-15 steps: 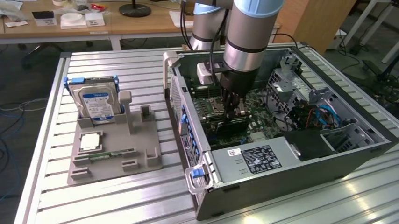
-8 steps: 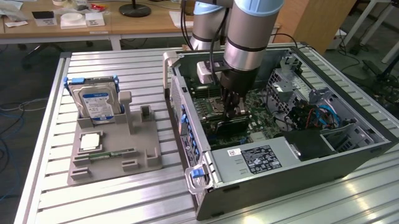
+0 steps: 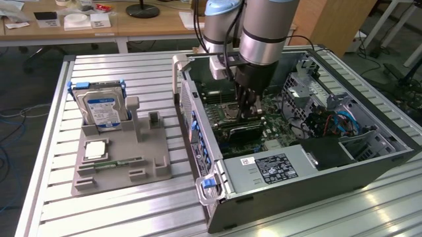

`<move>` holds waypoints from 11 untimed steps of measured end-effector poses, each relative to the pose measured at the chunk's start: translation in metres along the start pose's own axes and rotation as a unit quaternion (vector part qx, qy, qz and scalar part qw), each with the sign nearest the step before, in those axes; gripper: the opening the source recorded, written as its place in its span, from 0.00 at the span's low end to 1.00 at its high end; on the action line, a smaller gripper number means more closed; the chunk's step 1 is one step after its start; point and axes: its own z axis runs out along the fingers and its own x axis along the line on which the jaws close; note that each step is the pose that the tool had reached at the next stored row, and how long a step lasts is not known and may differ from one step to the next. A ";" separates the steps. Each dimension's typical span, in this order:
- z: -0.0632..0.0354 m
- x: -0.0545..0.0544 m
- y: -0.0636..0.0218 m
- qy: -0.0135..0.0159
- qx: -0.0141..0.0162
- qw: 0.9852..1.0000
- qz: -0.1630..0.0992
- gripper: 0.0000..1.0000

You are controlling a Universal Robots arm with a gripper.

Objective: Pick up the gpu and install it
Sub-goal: 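Press down on the gpu until it lock into place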

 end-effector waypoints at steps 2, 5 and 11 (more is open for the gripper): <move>-0.0073 0.000 -0.0003 0.000 0.000 1.000 0.000 0.11; -0.0172 0.000 -0.0006 0.000 0.000 1.000 0.000 0.11; -0.0337 0.000 -0.0012 0.000 0.000 1.000 0.000 0.11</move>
